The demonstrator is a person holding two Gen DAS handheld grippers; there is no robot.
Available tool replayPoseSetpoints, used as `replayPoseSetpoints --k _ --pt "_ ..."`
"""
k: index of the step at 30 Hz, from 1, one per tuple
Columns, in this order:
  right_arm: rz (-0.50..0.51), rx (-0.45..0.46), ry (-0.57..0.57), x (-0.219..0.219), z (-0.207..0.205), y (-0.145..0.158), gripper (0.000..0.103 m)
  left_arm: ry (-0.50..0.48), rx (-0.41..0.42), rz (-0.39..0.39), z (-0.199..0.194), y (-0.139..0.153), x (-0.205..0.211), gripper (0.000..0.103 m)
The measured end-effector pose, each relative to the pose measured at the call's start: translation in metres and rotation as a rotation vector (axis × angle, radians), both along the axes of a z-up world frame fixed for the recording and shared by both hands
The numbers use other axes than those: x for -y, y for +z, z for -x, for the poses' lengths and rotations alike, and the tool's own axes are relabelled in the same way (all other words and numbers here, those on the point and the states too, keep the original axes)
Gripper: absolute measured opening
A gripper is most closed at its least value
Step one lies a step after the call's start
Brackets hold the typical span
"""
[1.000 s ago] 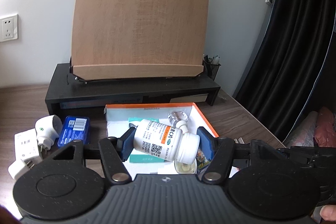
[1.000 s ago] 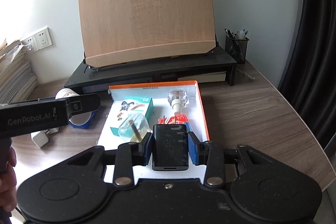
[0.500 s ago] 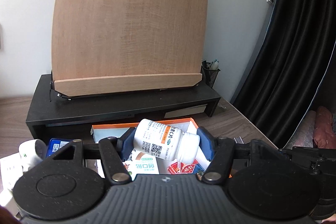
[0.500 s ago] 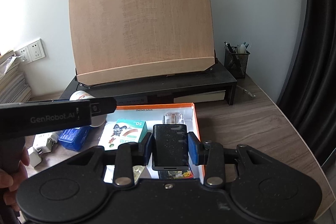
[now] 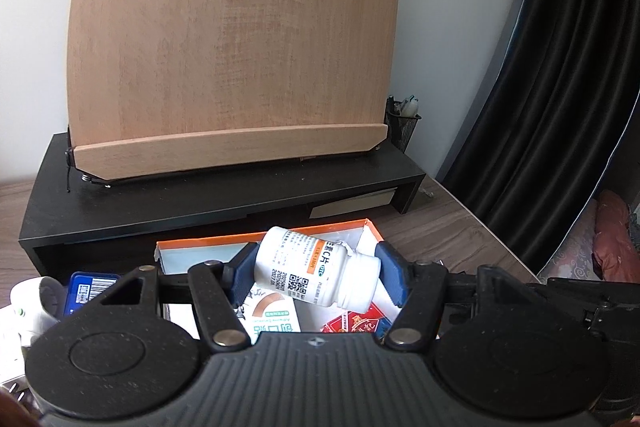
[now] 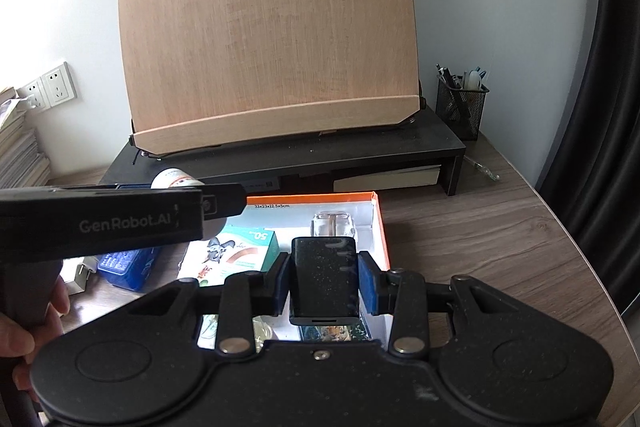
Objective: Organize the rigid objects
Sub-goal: 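Lower into the tray and open the left tool while the right tool releases the charger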
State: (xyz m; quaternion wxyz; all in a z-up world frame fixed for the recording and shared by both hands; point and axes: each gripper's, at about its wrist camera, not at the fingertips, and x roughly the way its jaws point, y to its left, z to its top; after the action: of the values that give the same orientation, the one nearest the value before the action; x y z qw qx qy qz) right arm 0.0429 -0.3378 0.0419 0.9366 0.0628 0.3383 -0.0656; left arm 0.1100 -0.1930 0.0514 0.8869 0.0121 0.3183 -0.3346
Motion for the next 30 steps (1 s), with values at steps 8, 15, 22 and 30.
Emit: replayPoseSetpoints --k 8,15,22,30 --pt "-0.008 -0.027 -0.001 0.000 -0.011 -0.010 0.044 -0.030 -0.076 -0.001 -0.021 -0.011 0.005 0.063" --pt "-0.021 -0.049 -0.005 0.005 -0.016 -0.018 0.044 -0.071 -0.146 -0.001 -0.039 -0.024 0.020 0.063" --pt "-0.028 -0.068 -0.018 0.007 -0.020 -0.024 0.044 -0.106 -0.228 0.002 -0.055 -0.036 0.037 0.064" --pt "-0.032 -0.078 -0.002 0.001 -0.030 -0.026 0.044 -0.068 -0.224 0.033 -0.058 -0.031 0.023 0.077"
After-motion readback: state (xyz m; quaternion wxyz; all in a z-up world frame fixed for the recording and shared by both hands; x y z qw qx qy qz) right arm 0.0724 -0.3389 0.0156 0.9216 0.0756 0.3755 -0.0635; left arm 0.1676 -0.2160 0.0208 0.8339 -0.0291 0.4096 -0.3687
